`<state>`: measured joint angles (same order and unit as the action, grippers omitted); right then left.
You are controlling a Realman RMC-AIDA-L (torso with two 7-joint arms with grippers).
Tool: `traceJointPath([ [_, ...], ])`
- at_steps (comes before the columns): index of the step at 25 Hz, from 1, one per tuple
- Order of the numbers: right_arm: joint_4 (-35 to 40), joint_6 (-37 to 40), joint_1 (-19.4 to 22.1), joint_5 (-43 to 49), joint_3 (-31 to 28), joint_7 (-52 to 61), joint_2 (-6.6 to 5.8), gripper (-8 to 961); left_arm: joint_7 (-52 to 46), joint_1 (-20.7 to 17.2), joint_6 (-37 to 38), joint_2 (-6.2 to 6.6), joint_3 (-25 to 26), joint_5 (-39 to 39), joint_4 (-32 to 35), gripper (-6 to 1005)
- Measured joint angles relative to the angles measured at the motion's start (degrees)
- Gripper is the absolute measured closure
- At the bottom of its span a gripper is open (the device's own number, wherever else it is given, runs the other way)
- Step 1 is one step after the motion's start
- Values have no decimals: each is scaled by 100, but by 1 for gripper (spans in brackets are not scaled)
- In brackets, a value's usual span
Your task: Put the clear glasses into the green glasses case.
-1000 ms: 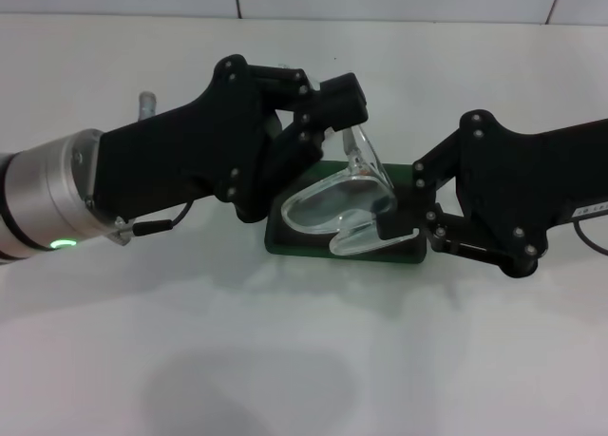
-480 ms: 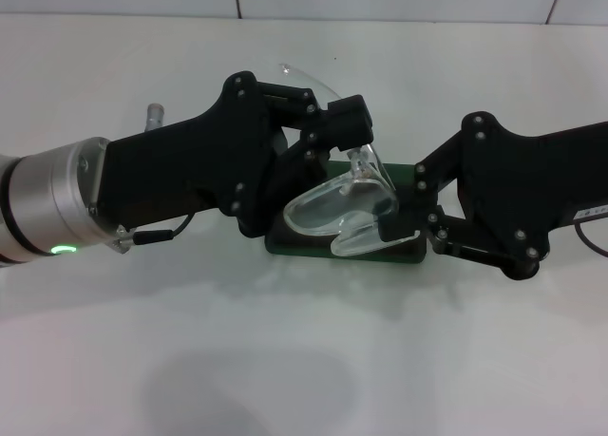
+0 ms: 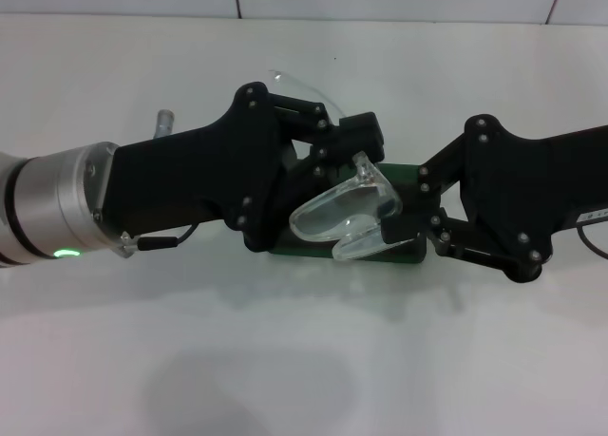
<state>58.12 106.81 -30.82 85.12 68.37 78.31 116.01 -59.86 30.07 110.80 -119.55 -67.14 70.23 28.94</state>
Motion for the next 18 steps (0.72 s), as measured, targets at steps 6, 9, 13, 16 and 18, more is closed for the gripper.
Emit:
traceJointPath([
  [6,-19,20,10,-56,1,-17,-6,902,-34,-1,-2,2,-74,3,46,946],
  [9,-24,46,13,-59,1,-25,-8,903,-35,-1,-4,2,-81,8,45,946],
  [13,-30,50,21,-71,0,-37,-9,904,-36,-2,-5,2,-81,9,45,946],
  [16,-30,52,30,-78,1,-56,-9,904,-53,-1,-3,2,-83,9,44,946],
  [18,-30,55,32,-80,1,-59,-9,904,-69,-1,-2,2,-88,9,43,946],
])
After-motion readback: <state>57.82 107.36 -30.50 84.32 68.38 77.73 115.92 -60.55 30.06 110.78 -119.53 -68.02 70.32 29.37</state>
